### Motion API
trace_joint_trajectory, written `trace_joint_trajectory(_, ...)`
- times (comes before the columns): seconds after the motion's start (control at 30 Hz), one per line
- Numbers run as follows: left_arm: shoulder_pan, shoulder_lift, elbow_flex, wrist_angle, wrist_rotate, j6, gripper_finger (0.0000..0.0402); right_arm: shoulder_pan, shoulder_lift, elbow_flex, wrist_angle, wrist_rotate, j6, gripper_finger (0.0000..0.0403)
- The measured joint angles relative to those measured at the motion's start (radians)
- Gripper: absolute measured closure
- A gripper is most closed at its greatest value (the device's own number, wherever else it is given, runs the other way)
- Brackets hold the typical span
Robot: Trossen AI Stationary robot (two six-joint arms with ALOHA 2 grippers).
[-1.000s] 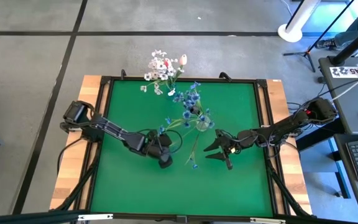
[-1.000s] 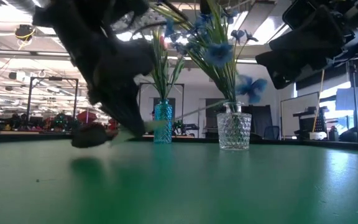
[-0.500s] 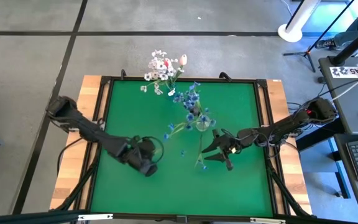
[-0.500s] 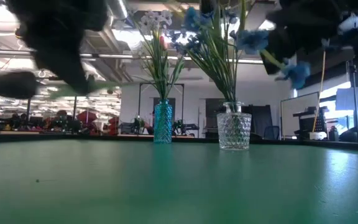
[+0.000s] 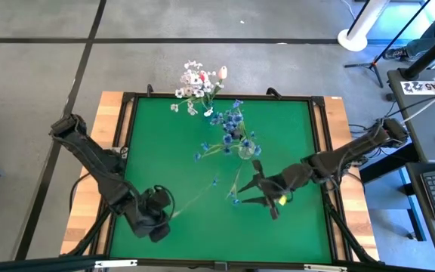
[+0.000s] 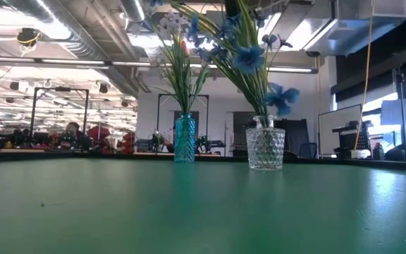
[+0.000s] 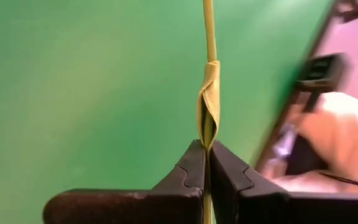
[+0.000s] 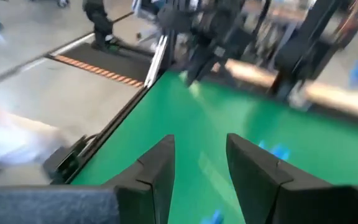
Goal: Sort flowers into vase by color
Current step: Put the black flower into the transparent vase
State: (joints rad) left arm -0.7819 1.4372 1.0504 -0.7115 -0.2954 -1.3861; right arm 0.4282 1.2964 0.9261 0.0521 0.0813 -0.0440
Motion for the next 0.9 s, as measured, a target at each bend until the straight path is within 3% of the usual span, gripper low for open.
trace_joint_trajectory(0.2, -0.005, 0.000, 0.118, 0.030, -0.049, 0.006, 0.0401, 0.123, 0.086, 0.183, -0.054, 0.219, -0.246, 0.0259)
trace_joint_trajectory(0.37, 0.011, 0.000, 0.210, 0.034, -0.057, 0.063, 0.0401, 0.163, 0.232, 0.310, -0.065, 0.327, -0.399, 0.0259)
trace_joint_trajectory(0.67, 0.048, 0.000, 0.297, 0.035, -0.049, 0.143, 0.0401, 0.168, 0.462, 0.583, -0.170, 0.437, -0.515, 0.0259)
trace_joint_trajectory(0.9, 0.061, 0.017, 0.296, 0.032, -0.028, 0.193, 0.0396, 0.168, 0.525, 0.644, -0.188, 0.527, -0.567, 0.0259)
